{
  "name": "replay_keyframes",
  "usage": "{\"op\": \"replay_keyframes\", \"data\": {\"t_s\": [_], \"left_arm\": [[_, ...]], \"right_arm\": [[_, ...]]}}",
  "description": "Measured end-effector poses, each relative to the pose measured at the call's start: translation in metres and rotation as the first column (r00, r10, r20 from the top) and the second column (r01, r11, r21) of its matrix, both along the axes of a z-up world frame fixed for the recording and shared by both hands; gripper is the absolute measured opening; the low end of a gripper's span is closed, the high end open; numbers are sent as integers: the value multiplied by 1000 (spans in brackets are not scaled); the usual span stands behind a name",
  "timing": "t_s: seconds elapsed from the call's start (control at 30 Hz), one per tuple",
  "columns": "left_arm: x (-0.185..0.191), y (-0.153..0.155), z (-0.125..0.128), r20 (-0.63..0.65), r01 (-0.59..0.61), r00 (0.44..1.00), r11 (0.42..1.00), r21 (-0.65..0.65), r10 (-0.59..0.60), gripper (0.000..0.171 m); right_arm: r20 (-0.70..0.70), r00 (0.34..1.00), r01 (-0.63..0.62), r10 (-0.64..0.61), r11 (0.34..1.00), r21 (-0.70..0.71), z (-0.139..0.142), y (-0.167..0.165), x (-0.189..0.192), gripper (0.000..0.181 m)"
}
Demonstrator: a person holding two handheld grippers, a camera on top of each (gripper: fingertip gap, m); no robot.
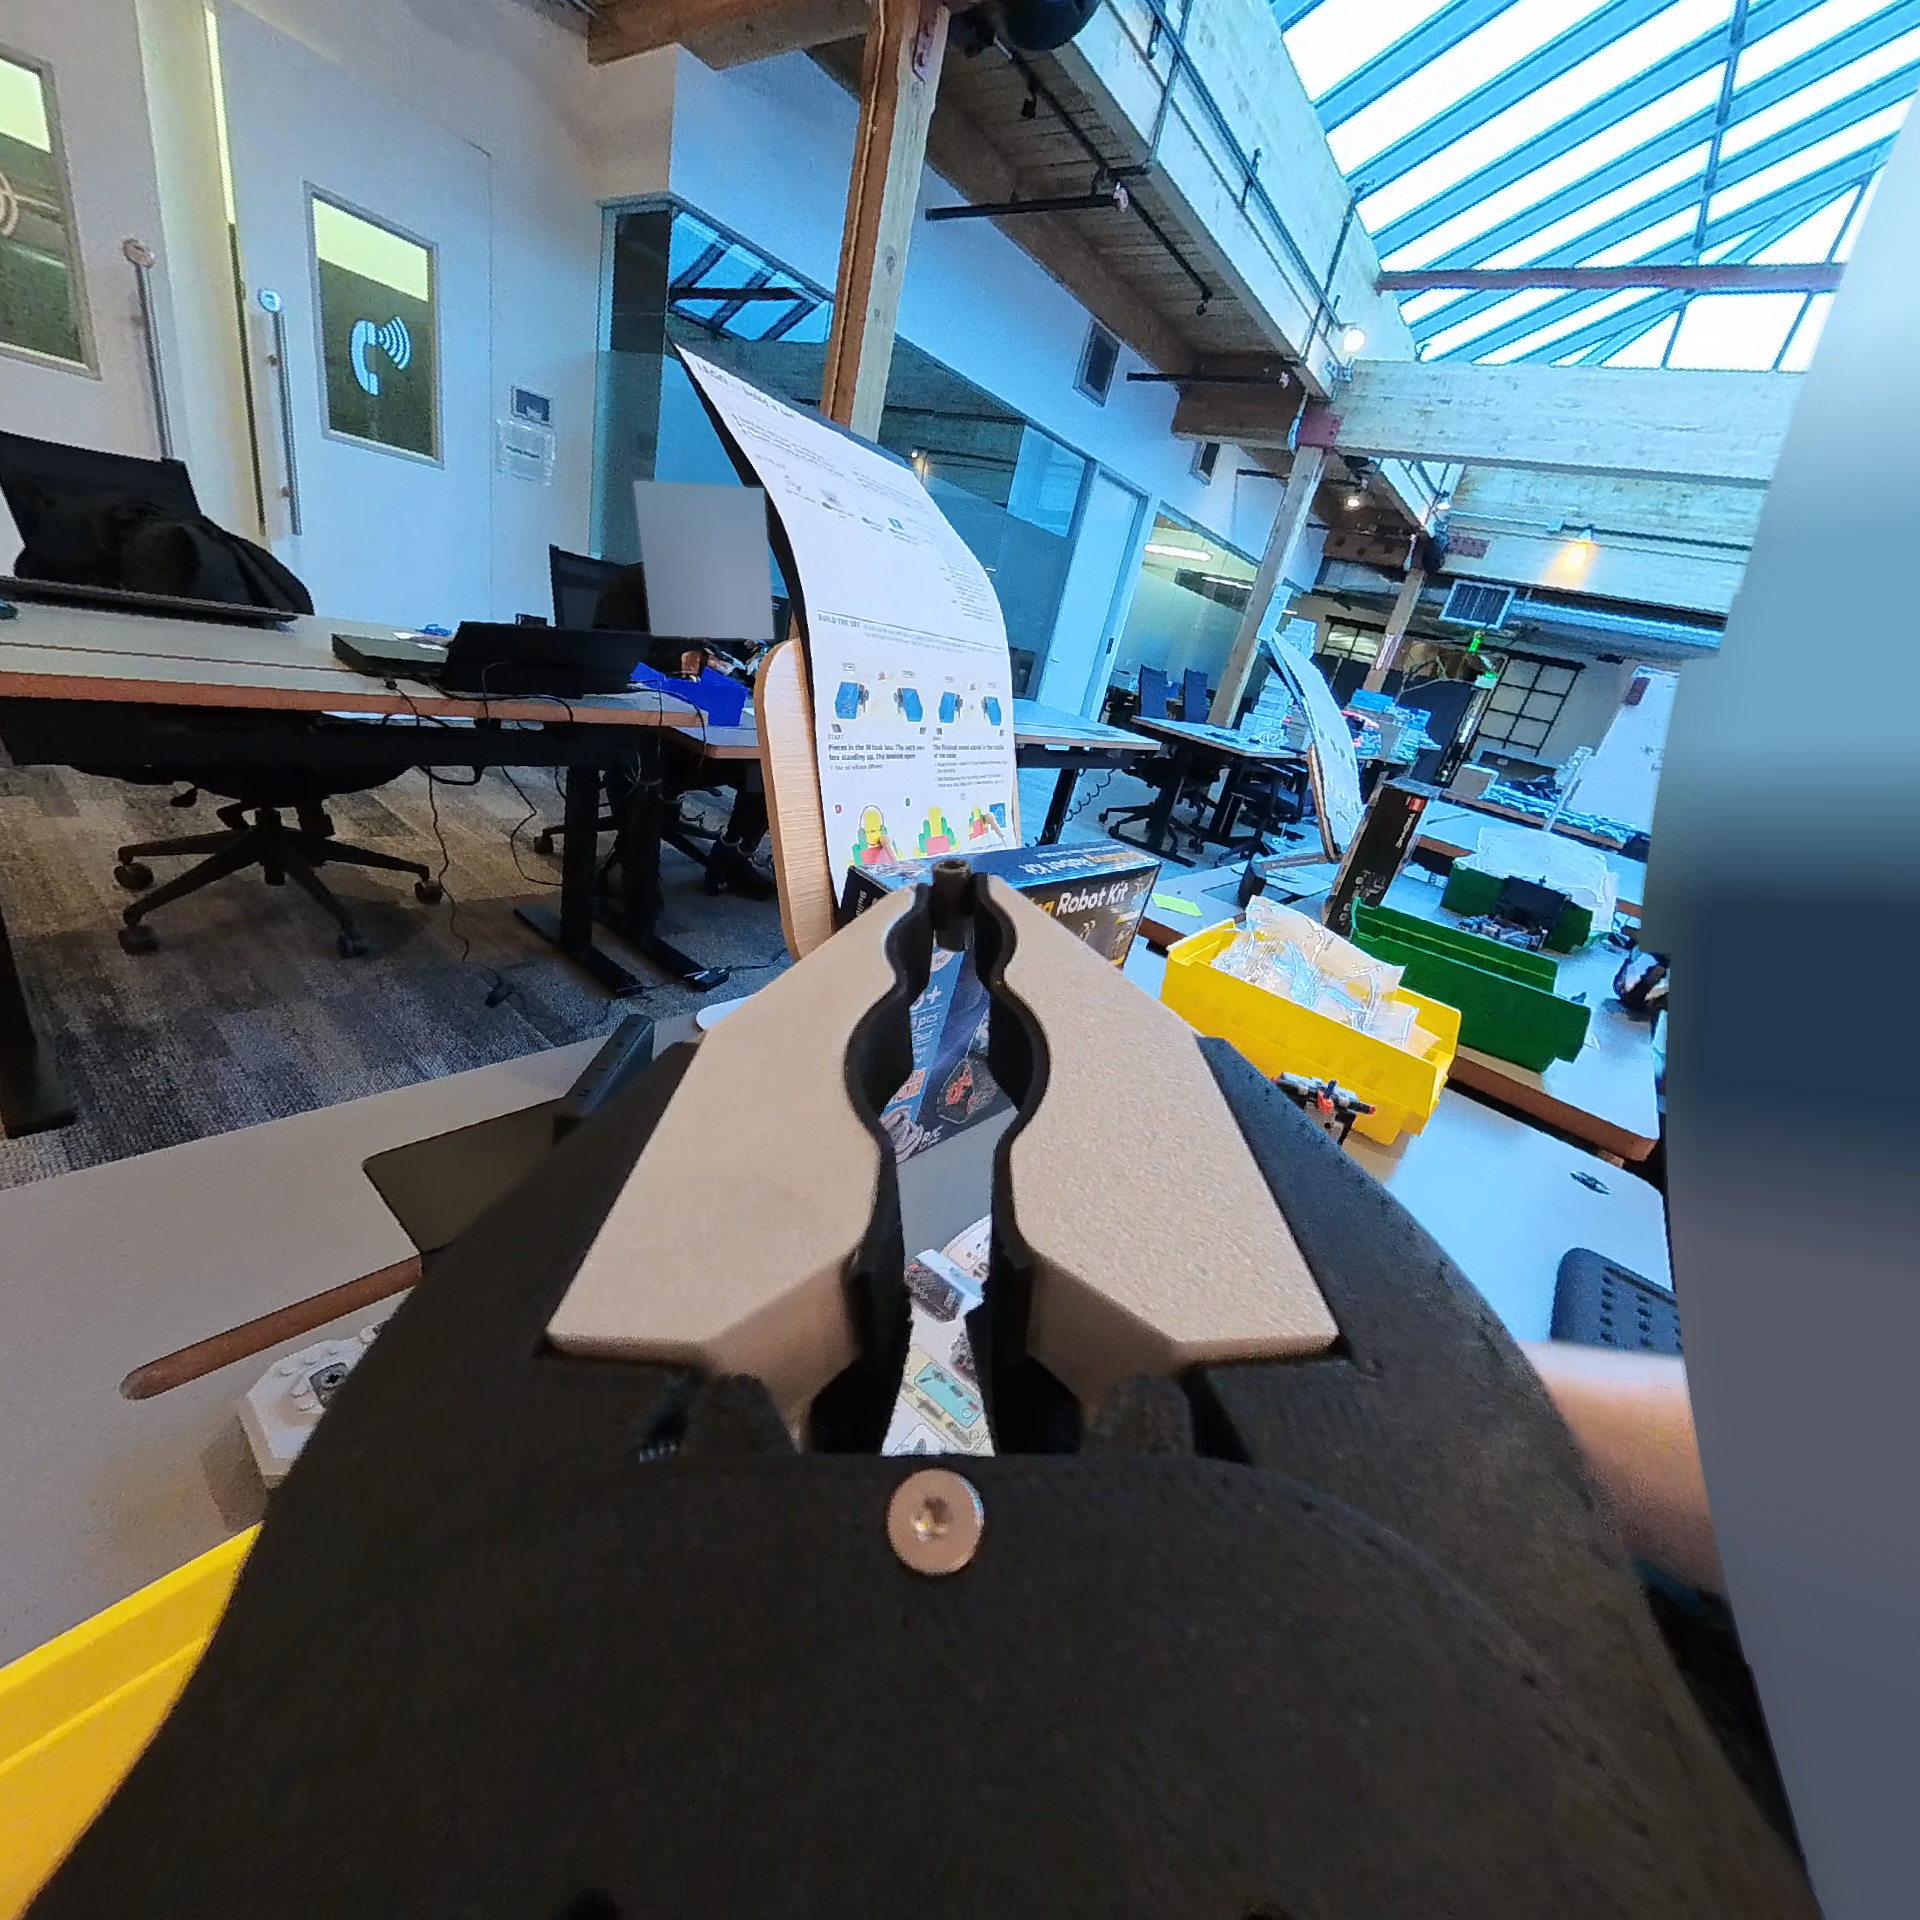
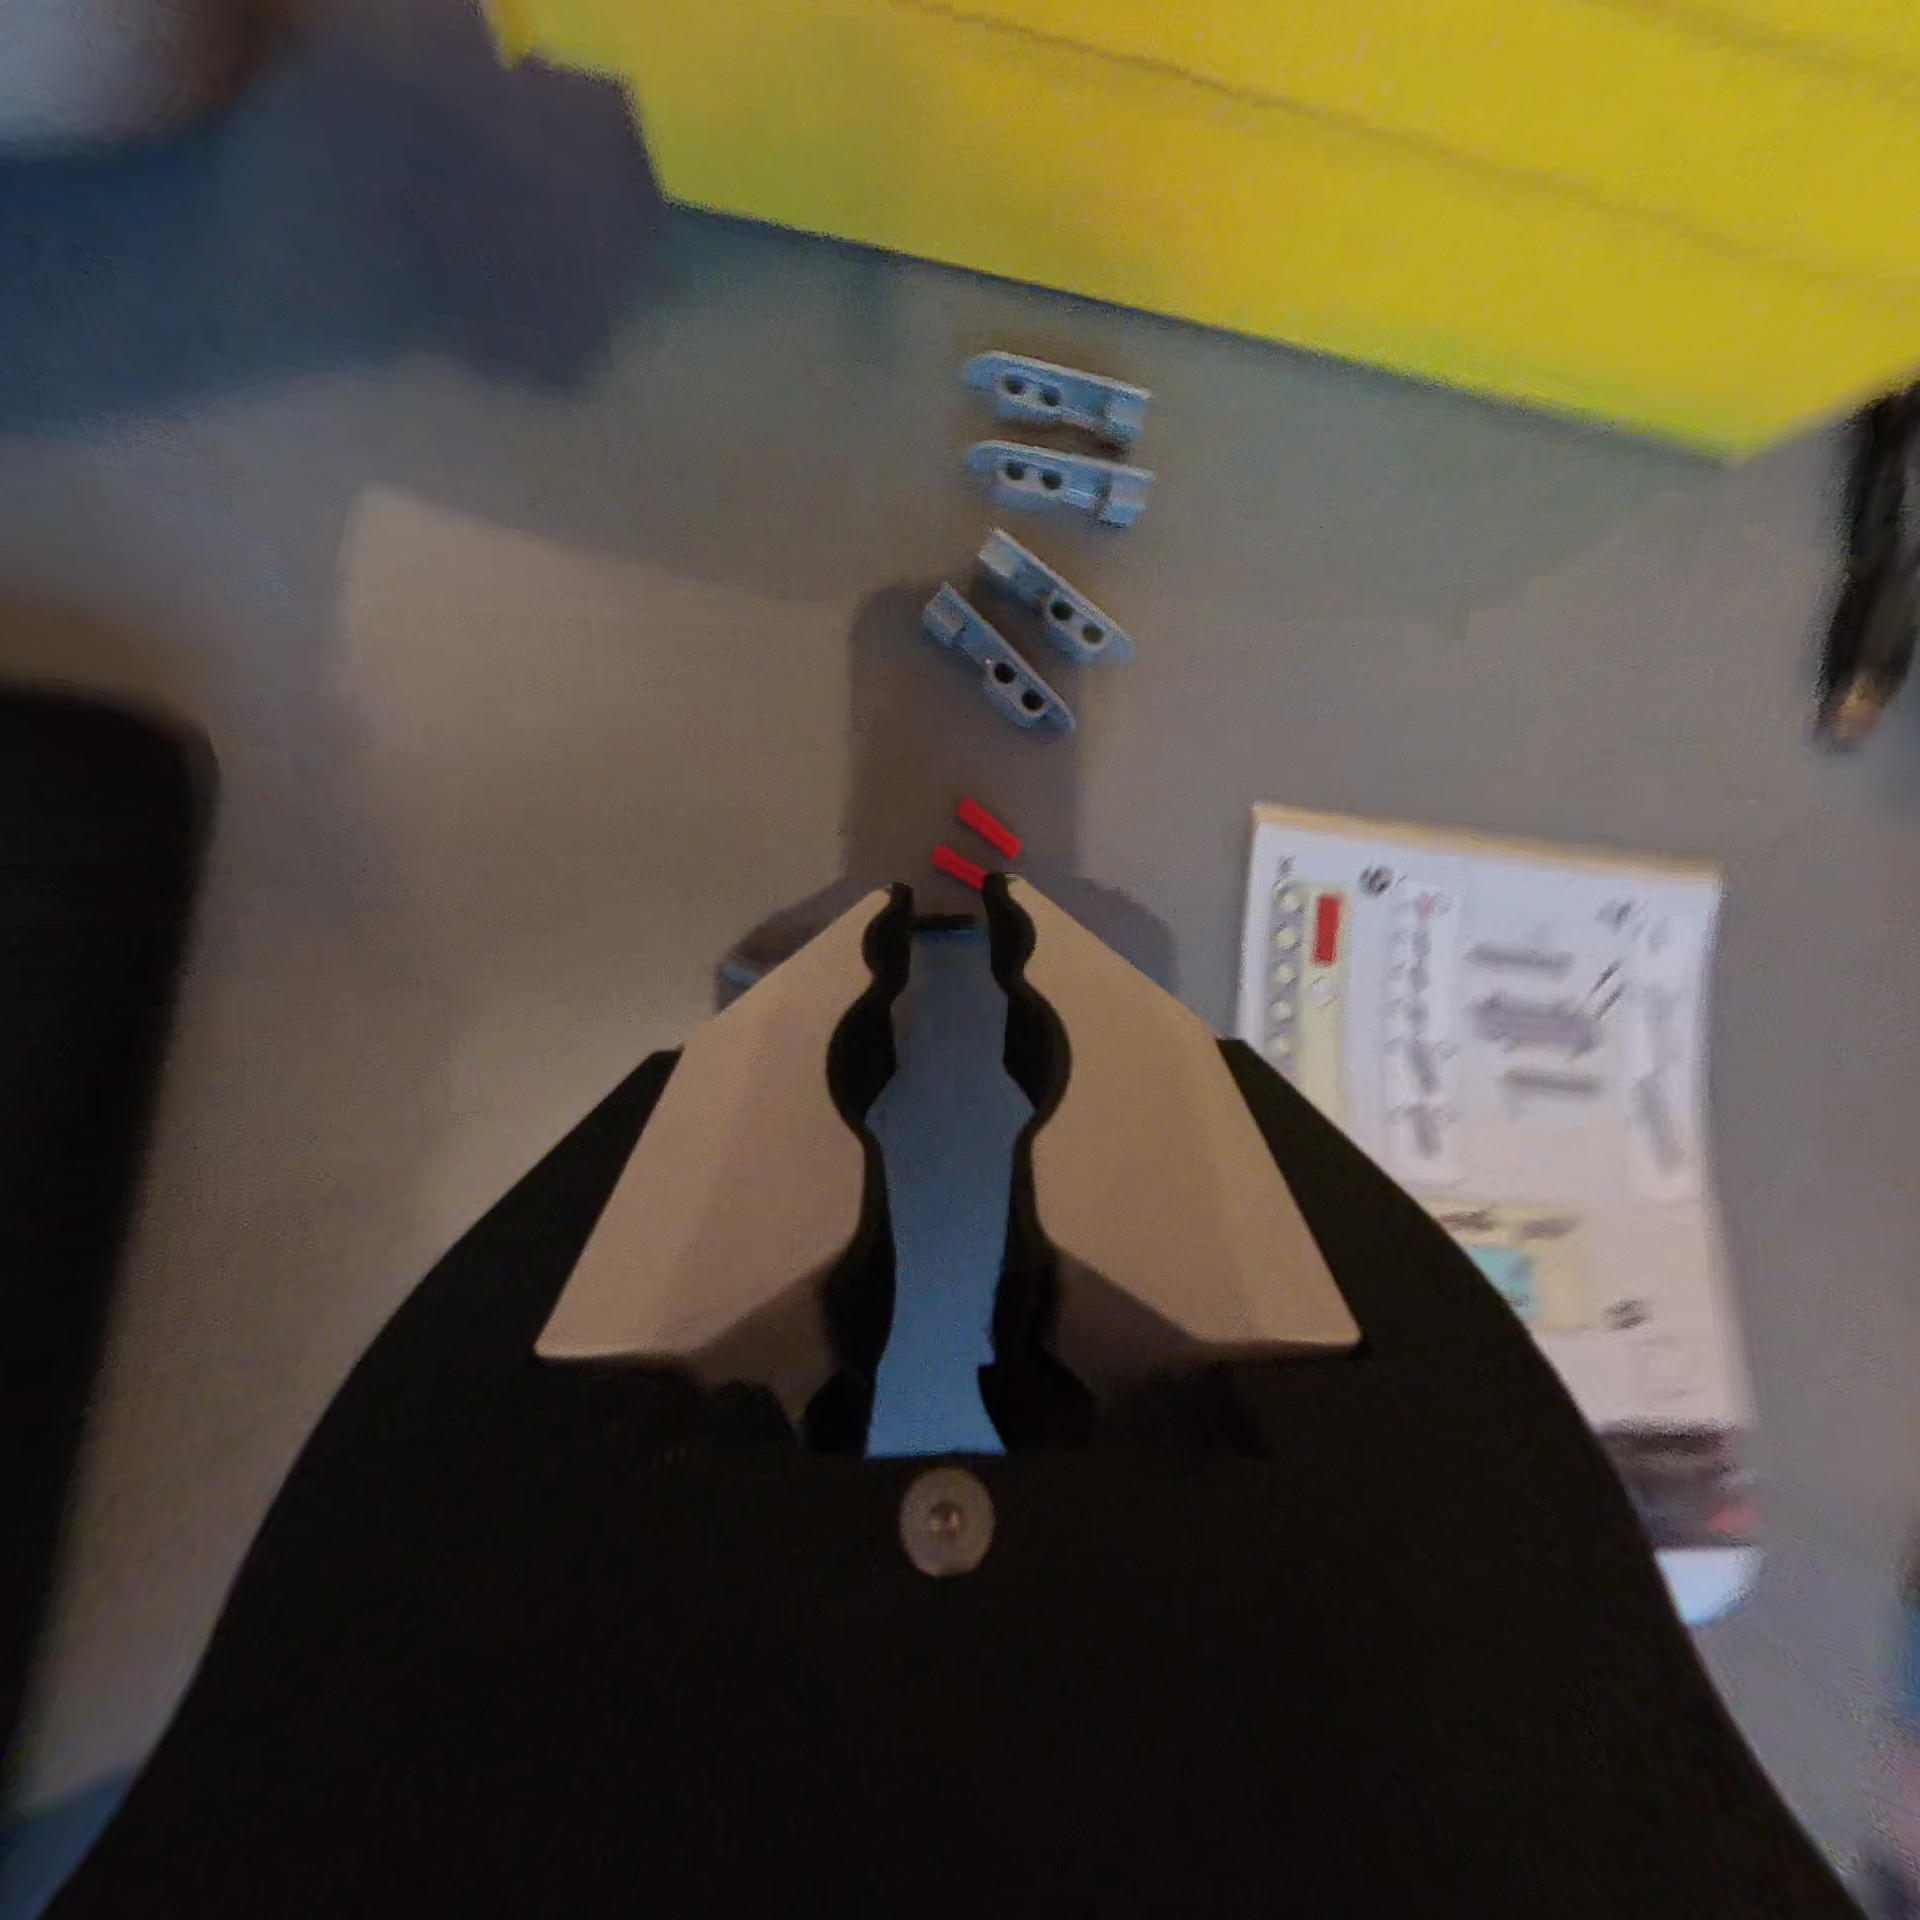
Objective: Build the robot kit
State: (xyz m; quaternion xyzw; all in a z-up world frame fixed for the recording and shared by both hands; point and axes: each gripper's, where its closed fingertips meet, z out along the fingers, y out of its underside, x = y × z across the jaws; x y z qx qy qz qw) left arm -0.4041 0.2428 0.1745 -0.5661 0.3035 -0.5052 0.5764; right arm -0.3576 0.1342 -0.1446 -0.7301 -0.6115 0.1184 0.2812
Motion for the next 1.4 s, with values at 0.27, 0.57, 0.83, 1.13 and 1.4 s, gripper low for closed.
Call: {"op": "replay_keyframes", "data": {"t_s": [0.27, 0.57, 0.83, 1.13, 1.4], "left_arm": [[-4, -7, 6, -1, -16, 1000, 999, 44, 16, 5], [-2, -7, 5, -6, -11, 1000, 999, 33, 11, 5], [-1, -3, 2, -12, -16, 1000, 1000, 22, 16, 5], [5, -1, -3, -44, -17, 999, 1000, 19, 18, 5], [11, -6, 0, 17, 70, 997, 996, -46, -69, 5]], "right_arm": [[289, 814, -524, 503, 852, -9, -6, 3, -8, 4], [365, 711, -601, 601, 789, -130, -10, 4, -3, 6], [424, 656, -628, 624, 763, -153, -18, 8, 2, 6], [374, 699, -572, 610, 790, -221, -18, 6, 0, 3], [-550, 835, 91, -39, 993, 68, 167, 48, 42, 2]]}}
